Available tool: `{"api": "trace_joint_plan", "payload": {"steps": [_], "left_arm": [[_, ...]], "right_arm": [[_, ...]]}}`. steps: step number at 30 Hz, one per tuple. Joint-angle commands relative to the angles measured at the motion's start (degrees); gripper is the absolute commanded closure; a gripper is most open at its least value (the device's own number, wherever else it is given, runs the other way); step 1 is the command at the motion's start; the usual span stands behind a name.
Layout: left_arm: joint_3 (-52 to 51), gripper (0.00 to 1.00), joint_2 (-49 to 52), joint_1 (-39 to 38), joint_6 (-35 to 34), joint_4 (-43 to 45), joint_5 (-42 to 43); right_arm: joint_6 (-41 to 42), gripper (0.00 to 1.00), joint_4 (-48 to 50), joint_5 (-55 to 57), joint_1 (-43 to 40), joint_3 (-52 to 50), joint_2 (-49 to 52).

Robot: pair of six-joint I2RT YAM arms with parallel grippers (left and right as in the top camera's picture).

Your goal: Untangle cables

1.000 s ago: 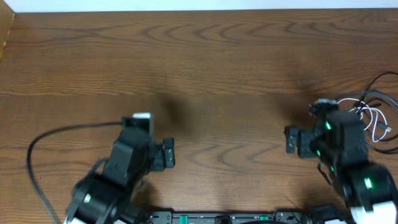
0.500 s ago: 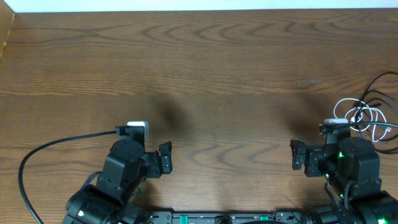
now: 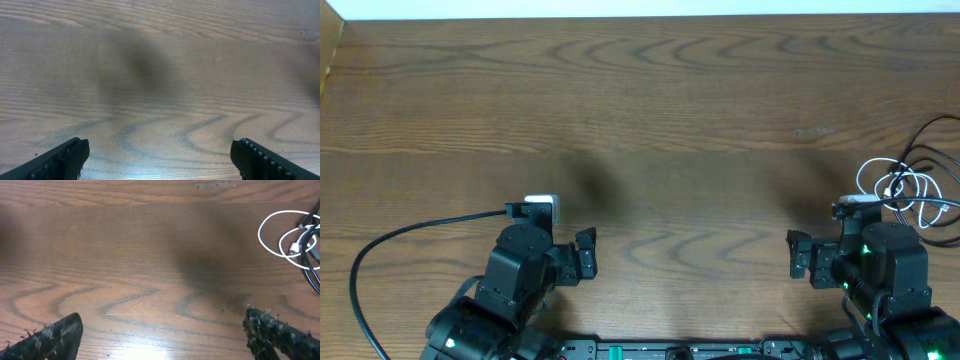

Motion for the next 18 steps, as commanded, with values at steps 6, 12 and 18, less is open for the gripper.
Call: {"api": "trace_joint_plan", "payload": {"steps": [6,12,18], "left_arm": [[-0.07,0.04,-0.22,-0.17,0.68,0.15,-0.74],[-0.07,0.04,-0.22,-0.17,0.68,0.15,-0.76],[-0.07,0.04,-0.22,-0.17,0.68,0.15,-0.74]], "right_arm": [[-0.13,0.01,-1.97,1.73,-0.11,-1.36,-4.35],[-0.31,0.01,2.99,2.78,-4.28,-7.52,-14.19],[-1.05,0.01,10.51,2.01,-6.75,-13.53,-24.3]]}}
